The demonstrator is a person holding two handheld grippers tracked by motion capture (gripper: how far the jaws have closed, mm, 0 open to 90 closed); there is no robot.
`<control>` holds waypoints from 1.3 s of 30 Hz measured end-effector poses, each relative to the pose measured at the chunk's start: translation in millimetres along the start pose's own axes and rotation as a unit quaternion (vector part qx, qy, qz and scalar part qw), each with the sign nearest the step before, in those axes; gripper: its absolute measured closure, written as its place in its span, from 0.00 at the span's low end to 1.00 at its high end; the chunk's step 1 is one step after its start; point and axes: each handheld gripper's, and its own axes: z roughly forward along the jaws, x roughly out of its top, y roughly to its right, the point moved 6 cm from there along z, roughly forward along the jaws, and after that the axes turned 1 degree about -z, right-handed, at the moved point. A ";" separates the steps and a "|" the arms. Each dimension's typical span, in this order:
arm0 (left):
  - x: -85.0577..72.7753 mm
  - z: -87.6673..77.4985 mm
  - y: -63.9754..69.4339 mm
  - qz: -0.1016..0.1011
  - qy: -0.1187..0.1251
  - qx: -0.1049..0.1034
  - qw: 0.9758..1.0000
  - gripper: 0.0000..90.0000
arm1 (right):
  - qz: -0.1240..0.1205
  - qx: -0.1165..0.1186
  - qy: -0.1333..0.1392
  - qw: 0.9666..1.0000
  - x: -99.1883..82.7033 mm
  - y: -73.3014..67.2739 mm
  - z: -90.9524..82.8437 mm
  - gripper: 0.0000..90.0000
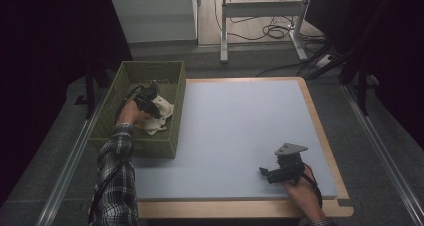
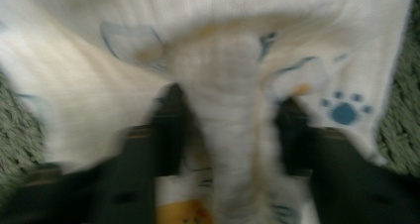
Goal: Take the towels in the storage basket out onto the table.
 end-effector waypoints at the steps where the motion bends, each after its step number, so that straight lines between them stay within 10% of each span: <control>1: 0.0 -1.0 0.7 0.003 -0.001 -0.001 1.000 0.76 | 0.000 0.000 0.000 1.000 0.0 0.0 0.0 0.04; 19: -7.7 -38.5 5.3 -0.014 0.083 -0.019 0.996 0.87 | 0.000 0.000 0.000 1.000 0.0 0.0 0.0 0.04; 39: -36.5 -112.3 6.5 -0.020 0.166 -0.026 0.986 0.86 | 0.000 0.000 0.000 1.000 0.0 -0.1 -0.1 0.04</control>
